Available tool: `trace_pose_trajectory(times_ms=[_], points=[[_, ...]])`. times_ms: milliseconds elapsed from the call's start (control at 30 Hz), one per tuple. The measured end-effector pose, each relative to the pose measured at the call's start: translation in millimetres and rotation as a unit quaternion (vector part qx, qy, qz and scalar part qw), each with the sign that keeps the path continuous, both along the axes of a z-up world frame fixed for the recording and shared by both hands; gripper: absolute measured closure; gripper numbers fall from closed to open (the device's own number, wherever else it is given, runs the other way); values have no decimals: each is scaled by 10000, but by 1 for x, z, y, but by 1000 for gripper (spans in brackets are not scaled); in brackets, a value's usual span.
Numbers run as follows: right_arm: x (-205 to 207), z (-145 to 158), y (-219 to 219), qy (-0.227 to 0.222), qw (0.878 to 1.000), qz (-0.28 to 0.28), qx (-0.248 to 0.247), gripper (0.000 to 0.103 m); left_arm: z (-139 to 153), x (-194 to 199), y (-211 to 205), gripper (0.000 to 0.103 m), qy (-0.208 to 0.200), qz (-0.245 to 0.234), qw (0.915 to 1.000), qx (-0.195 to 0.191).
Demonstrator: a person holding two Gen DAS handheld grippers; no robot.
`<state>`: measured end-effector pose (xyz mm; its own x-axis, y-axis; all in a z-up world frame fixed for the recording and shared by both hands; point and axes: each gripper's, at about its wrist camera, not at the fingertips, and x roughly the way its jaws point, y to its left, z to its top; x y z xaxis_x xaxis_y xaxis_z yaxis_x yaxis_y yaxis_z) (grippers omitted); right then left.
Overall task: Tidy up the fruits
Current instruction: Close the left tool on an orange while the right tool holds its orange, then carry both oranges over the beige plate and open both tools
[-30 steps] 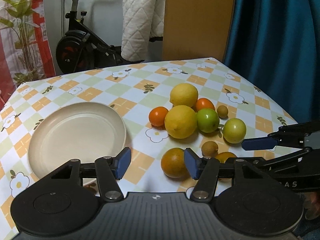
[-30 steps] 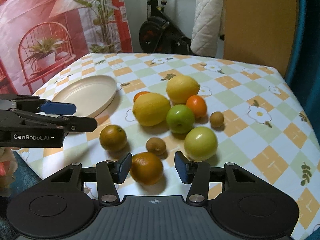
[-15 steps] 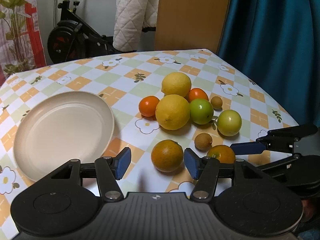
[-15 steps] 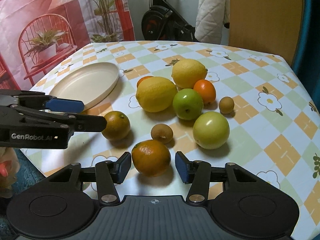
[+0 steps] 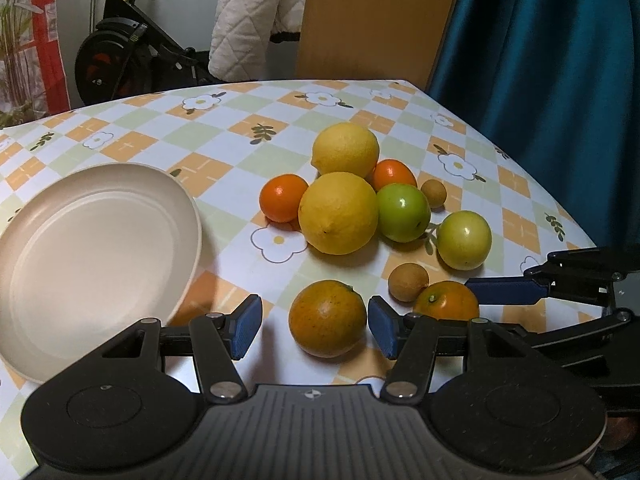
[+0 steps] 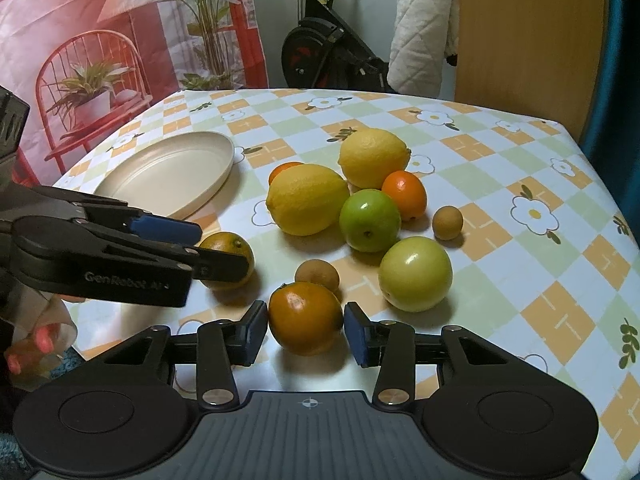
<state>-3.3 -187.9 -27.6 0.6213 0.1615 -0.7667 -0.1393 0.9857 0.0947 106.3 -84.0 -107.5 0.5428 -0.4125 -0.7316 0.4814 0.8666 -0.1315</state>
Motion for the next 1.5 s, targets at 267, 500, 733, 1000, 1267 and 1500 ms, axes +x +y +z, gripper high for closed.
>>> trace_pose_trajectory(times_ms=[267, 500, 733, 1000, 1267, 1500], points=[[4, -4, 1, 21, 10000, -18, 40, 63, -8, 2, -2, 44, 68, -104, 9999, 97], [5, -7, -3, 49, 9999, -72, 108, 62, -7, 0, -2, 57, 3, -172, 9998, 67], [5, -7, -4, 41, 9998, -140, 122, 63, -5, -2, 1, 57, -54, -74, 9999, 110], [3, 2, -6, -113, 9996, -251, 67, 63, 7, -5, 11, 57, -204, 76, 9998, -33], [14, 21, 9, -339, 9994, -101, -69, 63, 29, -5, 37, 57, -424, 371, 9981, -240], [48, 37, 45, -625, 9974, 326, -143, 63, 49, 8, 82, 57, -587, 851, 9940, -367]])
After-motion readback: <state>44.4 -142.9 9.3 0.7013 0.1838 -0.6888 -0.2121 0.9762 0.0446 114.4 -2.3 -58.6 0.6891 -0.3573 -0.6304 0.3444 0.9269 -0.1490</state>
